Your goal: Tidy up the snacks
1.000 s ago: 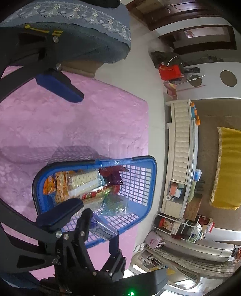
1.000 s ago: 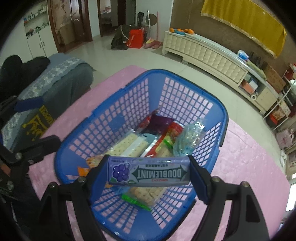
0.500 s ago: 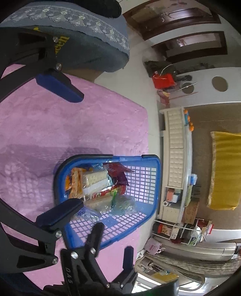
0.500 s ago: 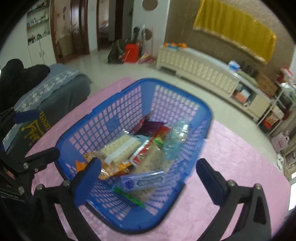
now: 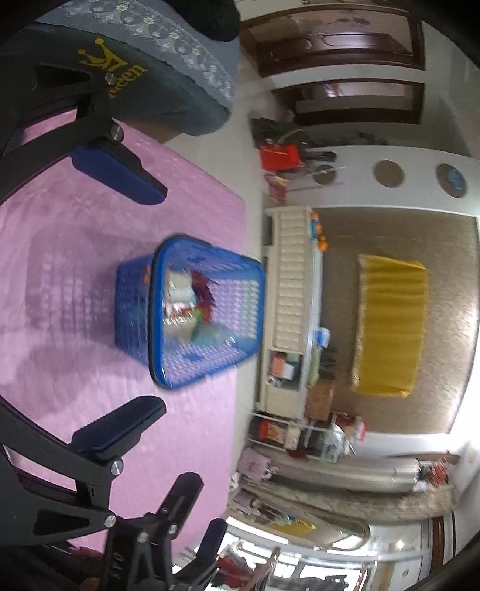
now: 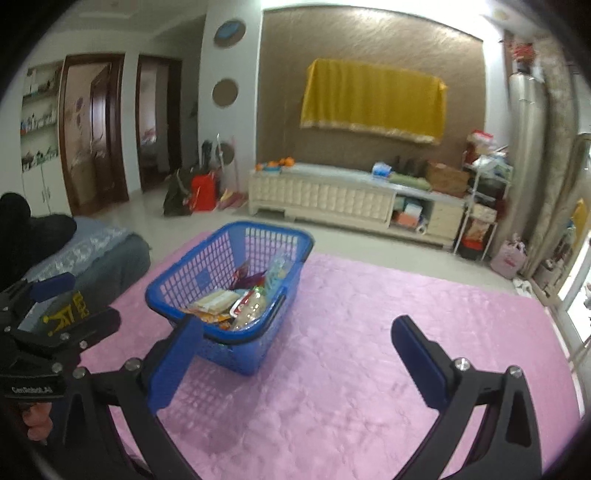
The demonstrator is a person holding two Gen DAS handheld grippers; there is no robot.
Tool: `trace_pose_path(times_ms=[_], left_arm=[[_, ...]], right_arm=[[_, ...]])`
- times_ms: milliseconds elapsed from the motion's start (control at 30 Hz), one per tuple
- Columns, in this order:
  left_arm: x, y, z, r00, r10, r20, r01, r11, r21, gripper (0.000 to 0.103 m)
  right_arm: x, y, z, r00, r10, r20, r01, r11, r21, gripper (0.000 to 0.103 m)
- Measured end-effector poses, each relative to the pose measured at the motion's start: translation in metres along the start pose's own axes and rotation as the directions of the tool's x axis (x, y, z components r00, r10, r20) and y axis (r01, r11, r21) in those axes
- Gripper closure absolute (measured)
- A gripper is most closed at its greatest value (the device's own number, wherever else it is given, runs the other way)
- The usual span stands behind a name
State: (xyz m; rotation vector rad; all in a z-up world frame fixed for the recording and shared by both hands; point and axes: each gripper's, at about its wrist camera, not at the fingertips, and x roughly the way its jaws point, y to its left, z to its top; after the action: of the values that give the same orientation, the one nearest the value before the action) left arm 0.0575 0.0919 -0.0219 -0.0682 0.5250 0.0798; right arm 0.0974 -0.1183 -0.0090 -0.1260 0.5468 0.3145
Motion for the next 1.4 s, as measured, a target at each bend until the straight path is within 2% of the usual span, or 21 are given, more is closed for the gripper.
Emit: trace_pose_path(times_ms=[133, 233, 467, 567, 900, 1400], left_arm=[[-0.031, -0.026, 0.001, 0.998, -0.014, 0.055, 0.012, 0.999, 0.043, 0.001], [-0.053, -0.042, -0.004, 0.996, -0.028, 0.083, 0.024, 0.999, 0.049, 0.001], [-0.089, -0.058, -0.025, 0.993, -0.047, 0.104, 0.042, 0.998, 0.051, 0.001], [-0.099, -0.067, -0.033, 0.993, -0.056, 0.102, 0.050, 0.997, 0.063, 0.001], [-0.107, -0.077, -0.036, 0.993, -0.056, 0.100, 0.048, 0.995, 0.083, 0.001], [-0.118, -0.081, -0.045, 0.993, -0.066, 0.099, 0.058, 0.995, 0.081, 0.001]], right_arm=[[-0.048, -0.007, -0.002, 0.996, -0.056, 0.076, 0.056, 0.998, 0.003, 0.000], [-0.078, -0.016, -0.010, 0.991, -0.077, 0.109, 0.072, 0.996, 0.047, 0.000], [-0.119, -0.024, -0.034, 0.991, -0.082, 0.108, 0.073, 0.993, 0.088, 0.000], [-0.128, -0.024, -0.041, 0.989, -0.101, 0.112, 0.092, 0.992, 0.089, 0.000], [-0.134, -0.026, -0.045, 0.992, -0.067, 0.107, 0.053, 0.991, 0.125, 0.000], [-0.149, -0.012, -0.057, 0.991, -0.041, 0.127, 0.026, 0.993, 0.119, 0.000]])
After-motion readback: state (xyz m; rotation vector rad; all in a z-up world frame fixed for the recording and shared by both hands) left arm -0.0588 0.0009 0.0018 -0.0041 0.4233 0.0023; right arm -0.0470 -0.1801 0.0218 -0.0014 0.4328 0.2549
